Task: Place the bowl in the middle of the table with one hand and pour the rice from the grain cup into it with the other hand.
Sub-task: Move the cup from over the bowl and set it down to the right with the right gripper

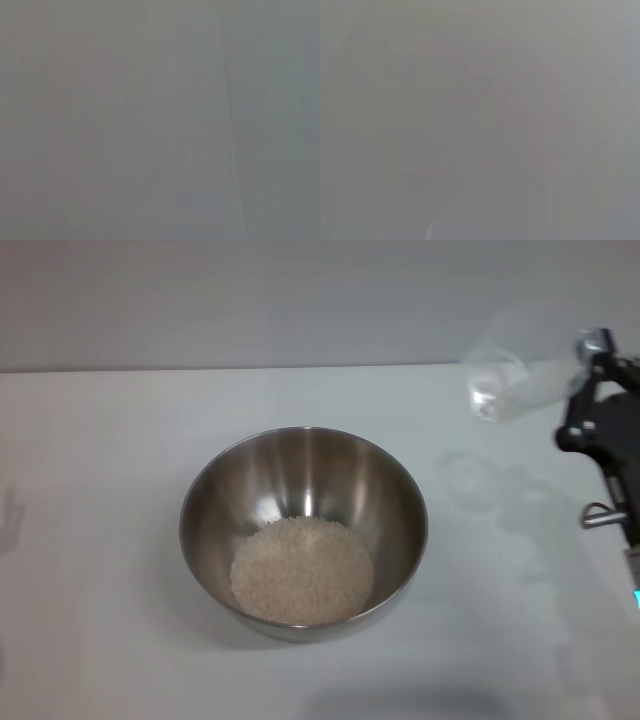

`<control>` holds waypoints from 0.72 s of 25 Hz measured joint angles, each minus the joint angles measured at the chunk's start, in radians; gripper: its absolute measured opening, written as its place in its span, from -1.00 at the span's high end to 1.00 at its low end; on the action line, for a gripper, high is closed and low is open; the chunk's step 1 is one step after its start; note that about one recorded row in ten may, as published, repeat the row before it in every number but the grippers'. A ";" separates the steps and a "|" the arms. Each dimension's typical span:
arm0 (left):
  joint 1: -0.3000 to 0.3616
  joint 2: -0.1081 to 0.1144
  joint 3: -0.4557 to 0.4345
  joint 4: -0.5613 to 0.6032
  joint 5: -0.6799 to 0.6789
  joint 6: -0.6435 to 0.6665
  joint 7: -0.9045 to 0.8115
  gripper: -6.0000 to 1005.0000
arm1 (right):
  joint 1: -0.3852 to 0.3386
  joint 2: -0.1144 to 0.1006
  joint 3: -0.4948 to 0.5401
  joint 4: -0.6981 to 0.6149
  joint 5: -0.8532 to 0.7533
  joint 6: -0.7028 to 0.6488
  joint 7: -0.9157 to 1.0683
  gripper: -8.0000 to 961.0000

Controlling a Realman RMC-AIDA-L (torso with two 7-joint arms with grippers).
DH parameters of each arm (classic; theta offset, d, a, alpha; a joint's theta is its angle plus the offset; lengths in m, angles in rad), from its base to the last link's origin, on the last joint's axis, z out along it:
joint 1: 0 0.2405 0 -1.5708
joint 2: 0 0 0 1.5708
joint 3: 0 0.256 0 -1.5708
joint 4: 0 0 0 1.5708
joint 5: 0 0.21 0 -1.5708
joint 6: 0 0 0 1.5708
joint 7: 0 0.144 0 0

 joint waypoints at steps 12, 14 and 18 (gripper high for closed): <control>-0.006 0.002 0.000 0.001 0.000 -0.003 0.000 -0.66 | -0.024 -0.001 0.069 -0.216 0.001 0.097 0.230 0.96; -0.007 0.001 0.000 0.002 0.000 -0.003 0.000 -0.66 | -0.011 -0.002 0.076 -0.238 0.001 0.149 0.251 0.96; -0.007 0.000 0.000 0.002 0.000 -0.004 0.000 -0.66 | 0.023 -0.003 0.076 -0.256 -0.002 0.250 0.257 0.95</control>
